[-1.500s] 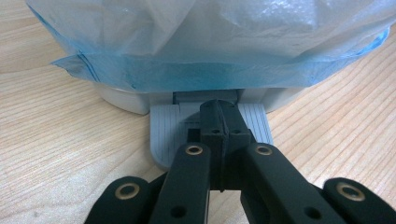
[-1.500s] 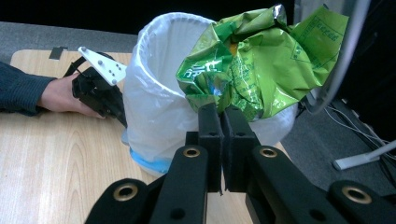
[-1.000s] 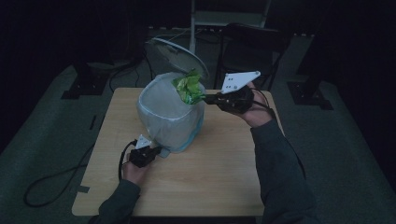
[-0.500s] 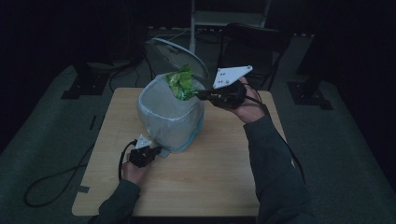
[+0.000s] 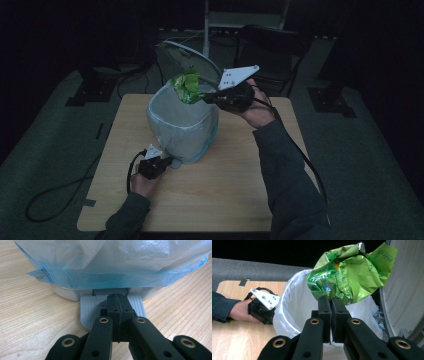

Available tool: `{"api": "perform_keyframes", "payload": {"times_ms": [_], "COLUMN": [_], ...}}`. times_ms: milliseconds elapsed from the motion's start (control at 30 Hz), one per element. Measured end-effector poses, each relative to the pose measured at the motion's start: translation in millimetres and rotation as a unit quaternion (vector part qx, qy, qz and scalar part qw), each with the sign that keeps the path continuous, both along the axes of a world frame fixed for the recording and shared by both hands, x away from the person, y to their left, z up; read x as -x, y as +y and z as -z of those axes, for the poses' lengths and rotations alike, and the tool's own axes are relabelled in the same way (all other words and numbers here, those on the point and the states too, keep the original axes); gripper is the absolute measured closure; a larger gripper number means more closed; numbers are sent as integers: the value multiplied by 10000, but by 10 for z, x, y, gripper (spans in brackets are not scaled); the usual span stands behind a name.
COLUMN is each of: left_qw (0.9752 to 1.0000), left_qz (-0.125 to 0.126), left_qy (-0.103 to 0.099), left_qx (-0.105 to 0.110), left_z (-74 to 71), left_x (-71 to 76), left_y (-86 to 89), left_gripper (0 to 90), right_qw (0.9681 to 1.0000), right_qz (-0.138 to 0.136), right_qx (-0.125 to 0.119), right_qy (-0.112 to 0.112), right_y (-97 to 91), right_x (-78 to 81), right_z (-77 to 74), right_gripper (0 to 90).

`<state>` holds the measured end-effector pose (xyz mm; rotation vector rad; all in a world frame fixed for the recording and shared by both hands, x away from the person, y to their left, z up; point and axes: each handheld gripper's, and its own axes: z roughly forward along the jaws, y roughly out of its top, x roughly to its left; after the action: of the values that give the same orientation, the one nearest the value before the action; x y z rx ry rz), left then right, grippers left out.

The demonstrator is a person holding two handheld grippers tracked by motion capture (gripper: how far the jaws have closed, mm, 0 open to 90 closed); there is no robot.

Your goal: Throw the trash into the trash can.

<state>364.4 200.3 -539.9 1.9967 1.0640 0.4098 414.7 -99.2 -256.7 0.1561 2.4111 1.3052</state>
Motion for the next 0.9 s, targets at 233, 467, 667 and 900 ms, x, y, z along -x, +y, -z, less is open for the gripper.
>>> {"api": "perform_keyframes", "payload": {"times_ms": [233,467,667,900], "left_qw": [10000,10000,10000,10000], "left_qz": [0,5,3,2], "left_qy": [1,7,-1,-1], "left_qx": [3,3,2,1], "left_z": [0,-1,0,0], "left_x": [0,-1,0,0], "left_y": [0,2,1,0], "left_gripper": [900,900,900,900], "right_qw": [10000,9999,9998,9998], "right_qz": [1,67,92,95], "right_qx": [-42,-86,-124,-154], "right_qy": [22,128,127,123], "right_y": [80,108,115,114], "right_x": [-51,-119,-138,-136], "right_z": [-13,25,29,16], "right_gripper": [876,875,875,876]}}
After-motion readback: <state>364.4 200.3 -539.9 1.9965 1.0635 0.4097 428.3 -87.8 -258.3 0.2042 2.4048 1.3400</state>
